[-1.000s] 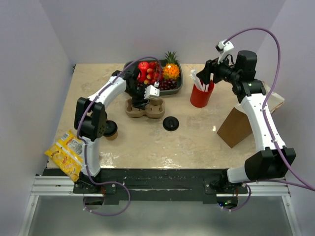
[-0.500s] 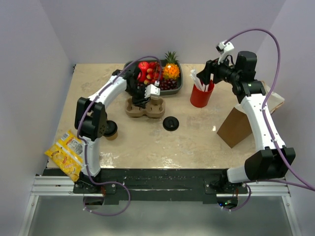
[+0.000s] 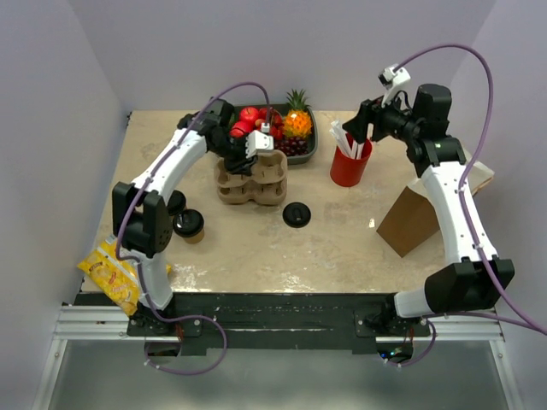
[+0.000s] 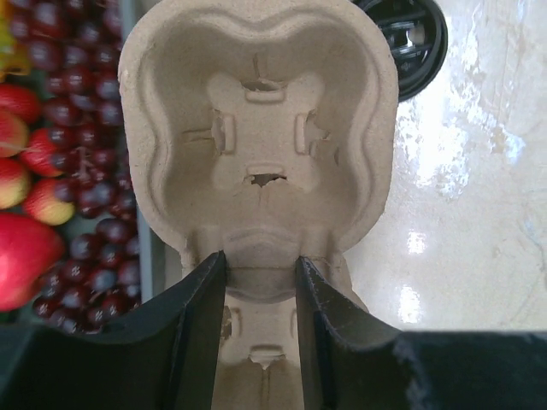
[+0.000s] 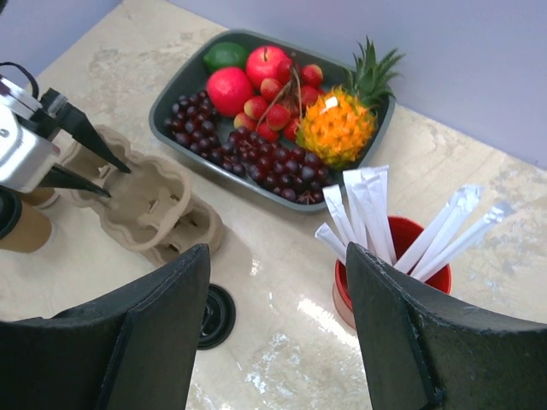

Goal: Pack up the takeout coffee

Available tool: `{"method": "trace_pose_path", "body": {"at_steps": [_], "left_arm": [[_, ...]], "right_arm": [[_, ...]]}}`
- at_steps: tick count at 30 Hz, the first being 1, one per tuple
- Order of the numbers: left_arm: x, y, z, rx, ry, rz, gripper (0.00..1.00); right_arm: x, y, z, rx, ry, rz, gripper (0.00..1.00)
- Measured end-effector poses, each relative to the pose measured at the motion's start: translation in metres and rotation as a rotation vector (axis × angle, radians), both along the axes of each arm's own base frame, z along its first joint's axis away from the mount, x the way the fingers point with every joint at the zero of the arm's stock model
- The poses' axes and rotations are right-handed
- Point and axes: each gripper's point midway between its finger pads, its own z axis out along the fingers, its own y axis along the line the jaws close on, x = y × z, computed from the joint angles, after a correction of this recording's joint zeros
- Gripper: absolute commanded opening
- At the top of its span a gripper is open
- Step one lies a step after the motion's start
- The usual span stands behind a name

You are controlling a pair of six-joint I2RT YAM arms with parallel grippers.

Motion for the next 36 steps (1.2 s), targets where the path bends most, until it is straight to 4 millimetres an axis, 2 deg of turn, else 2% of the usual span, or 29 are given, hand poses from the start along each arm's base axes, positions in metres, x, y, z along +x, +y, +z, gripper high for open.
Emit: {"method": "trace_pose_path", "body": {"at_steps": [4, 6, 9, 11, 13, 16, 18, 19, 21, 23, 27, 30, 36], "left_arm": [[-0.002, 0.007, 0.030, -0.071, -0.027, 0.059, 0.31], [-0.004, 0.009, 0.039, -0.102, -0.037, 0.087, 0.31], [-0.010, 0.003, 0.052, -0.155, -0.016, 0.112, 0.30], [-0.017, -0.006, 0.062, -0.191, -0.009, 0.106, 0.30], [-0.028, -0.016, 0.071, -0.226, -0.004, 0.091, 0.29], [-0.051, -0.022, 0.074, -0.254, 0.006, 0.070, 0.29], [-0.065, -0.023, 0.069, -0.261, 0.020, 0.061, 0.29], [-0.069, -0.023, 0.065, -0.262, 0.030, 0.062, 0.29], [-0.072, -0.024, 0.059, -0.264, 0.042, 0.064, 0.29], [-0.073, -0.025, 0.054, -0.270, 0.051, 0.072, 0.29], [-0.071, -0.030, 0.050, -0.286, 0.051, 0.077, 0.30], [-0.070, -0.035, 0.053, -0.300, 0.035, 0.065, 0.30], [-0.067, -0.044, 0.060, -0.340, 0.019, 0.052, 0.30]], "right_arm": [[-0.001, 0.002, 0.028, 0.007, -0.060, 0.014, 0.67], [-0.001, 0.000, 0.047, 0.005, -0.102, 0.003, 0.67], [0.003, -0.020, 0.081, -0.033, -0.171, -0.110, 0.66], [0.004, -0.047, 0.111, -0.065, -0.233, -0.227, 0.63], [0.000, -0.087, 0.139, -0.094, -0.283, -0.361, 0.62], [-0.011, -0.152, 0.156, -0.150, -0.269, -0.563, 0.61], [-0.020, -0.184, 0.152, -0.191, -0.218, -0.659, 0.61], [-0.025, -0.195, 0.142, -0.211, -0.174, -0.689, 0.60], [-0.036, -0.213, 0.114, -0.250, -0.057, -0.734, 0.60], [-0.047, -0.229, 0.088, -0.289, 0.057, -0.770, 0.55], [-0.076, -0.258, 0.054, -0.372, 0.229, -0.849, 0.55], [-0.101, -0.270, 0.037, -0.426, 0.322, -0.890, 0.61], [-0.159, -0.274, -0.001, -0.478, 0.488, -0.942, 0.62]]}}
